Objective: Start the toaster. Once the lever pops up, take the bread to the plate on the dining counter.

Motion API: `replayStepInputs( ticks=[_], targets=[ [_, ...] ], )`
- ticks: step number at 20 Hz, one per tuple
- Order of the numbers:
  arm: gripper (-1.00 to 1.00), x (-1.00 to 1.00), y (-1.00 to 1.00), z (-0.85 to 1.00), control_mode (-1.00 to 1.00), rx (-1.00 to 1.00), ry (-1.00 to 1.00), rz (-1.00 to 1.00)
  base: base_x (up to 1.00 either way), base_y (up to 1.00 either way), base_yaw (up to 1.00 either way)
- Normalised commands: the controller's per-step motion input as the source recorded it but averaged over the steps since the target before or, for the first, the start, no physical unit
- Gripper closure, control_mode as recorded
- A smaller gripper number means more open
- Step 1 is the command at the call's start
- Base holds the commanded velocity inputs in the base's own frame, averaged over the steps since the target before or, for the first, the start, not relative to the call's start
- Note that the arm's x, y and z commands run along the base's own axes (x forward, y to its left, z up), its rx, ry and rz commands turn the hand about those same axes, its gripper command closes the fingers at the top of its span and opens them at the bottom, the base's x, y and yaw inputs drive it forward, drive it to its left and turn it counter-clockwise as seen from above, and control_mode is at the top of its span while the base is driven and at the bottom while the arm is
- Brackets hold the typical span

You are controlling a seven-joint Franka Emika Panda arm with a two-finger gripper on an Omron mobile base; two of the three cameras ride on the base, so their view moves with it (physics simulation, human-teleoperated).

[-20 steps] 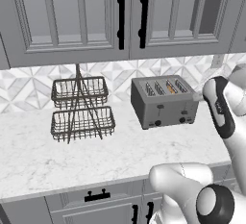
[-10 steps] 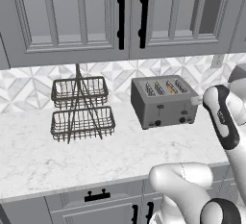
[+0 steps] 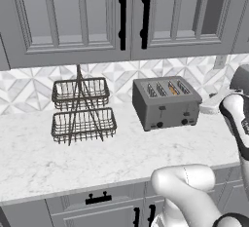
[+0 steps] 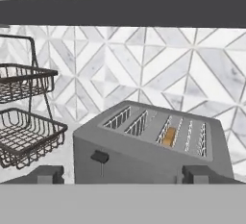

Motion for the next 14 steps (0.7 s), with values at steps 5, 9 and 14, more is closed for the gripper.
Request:
replayStepInputs(
  ticks=[5, 9, 14],
  targets=[
    [-1.00, 0.10, 0.01, 0.00, -1.00, 0.00, -0.41, 0.10, 0.00, 0.00, 0.00],
    [-1.00, 0.18, -0.18, 0.10, -1.00, 0.01, -0.25, 0.06, 0.00, 0.00, 0.00],
    [-1.00, 0.28, 0.00, 0.13, -1.00, 0.10, 0.02, -0.02, 0.00, 0.00, 0.00]
  ],
)
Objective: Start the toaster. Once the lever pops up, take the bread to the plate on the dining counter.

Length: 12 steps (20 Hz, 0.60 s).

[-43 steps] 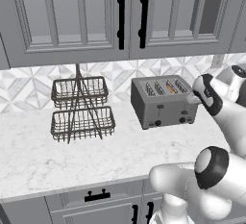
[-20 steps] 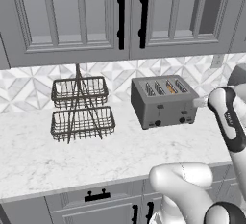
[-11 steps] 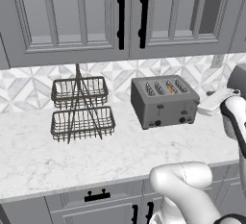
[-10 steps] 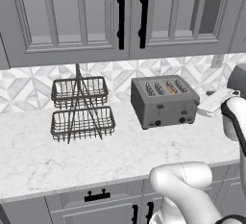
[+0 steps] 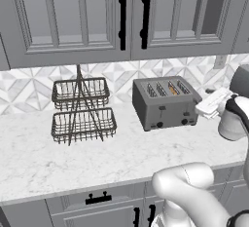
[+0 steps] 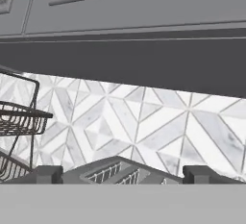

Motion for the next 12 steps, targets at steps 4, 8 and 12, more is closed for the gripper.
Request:
replayStepInputs(
  ticks=[4, 8, 12],
  targets=[
    [-1.00, 0.38, 0.00, 0.01, -1.00, 0.24, 0.09, -0.09, 0.00, 0.00, 0.00],
    [-1.00, 0.26, 0.00, -0.02, -1.00, 0.27, 0.12, -0.08, 0.00, 0.00, 0.00],
    [-1.00, 0.36, 0.00, -0.09, -1.00, 0.19, 0.11, -0.04, 0.00, 0.00, 0.00]
  ],
)
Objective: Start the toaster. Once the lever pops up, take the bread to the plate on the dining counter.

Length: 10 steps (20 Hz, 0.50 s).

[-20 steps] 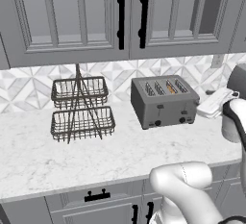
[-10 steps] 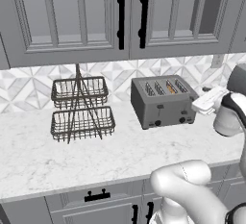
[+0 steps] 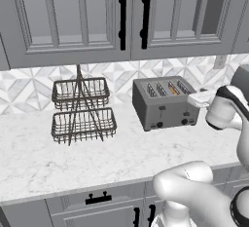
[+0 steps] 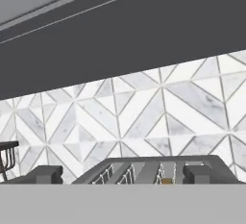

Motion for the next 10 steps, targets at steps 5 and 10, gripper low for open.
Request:
replayStepInputs(
  ticks=[5, 10],
  targets=[
    [-1.00, 0.27, 0.00, 0.00, -1.00, 0.06, 0.08, 0.00, 0.00, 0.00, 0.00],
    [-1.00, 0.03, 0.00, 0.00, -1.00, 0.00, 0.00, 0.00, 0.00, 0.00, 0.00]
  ],
)
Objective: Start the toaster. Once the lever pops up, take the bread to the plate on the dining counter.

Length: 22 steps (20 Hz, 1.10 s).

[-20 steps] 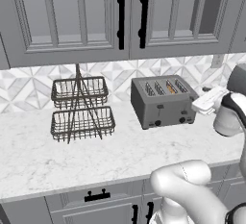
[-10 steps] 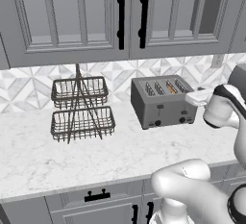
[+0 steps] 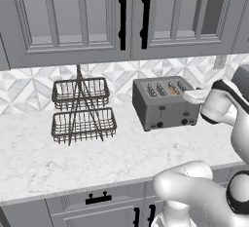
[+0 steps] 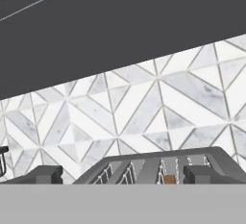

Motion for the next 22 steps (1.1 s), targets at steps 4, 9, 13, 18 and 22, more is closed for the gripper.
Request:
replayStepInputs(
  ticks=[4, 9, 13, 18, 22],
  targets=[
    [-1.00, 0.04, 0.01, -0.06, -1.00, -0.07, 0.00, 0.00, 0.00, 0.00, 0.00],
    [-1.00, 0.13, 0.00, 0.00, -1.00, -0.07, 0.00, 0.01, 0.00, 0.00, 0.00],
    [-1.00, 0.13, 0.00, 0.00, -1.00, -0.07, 0.00, 0.01, 0.00, 0.00, 0.00],
    [-1.00, 0.17, 0.00, -0.09, -1.00, -0.05, 0.00, 0.00, 0.00, 0.00, 0.00],
    [-1.00, 0.34, 0.00, -0.09, -1.00, -0.05, 0.00, 0.00, 0.00, 0.00, 0.00]
  ],
)
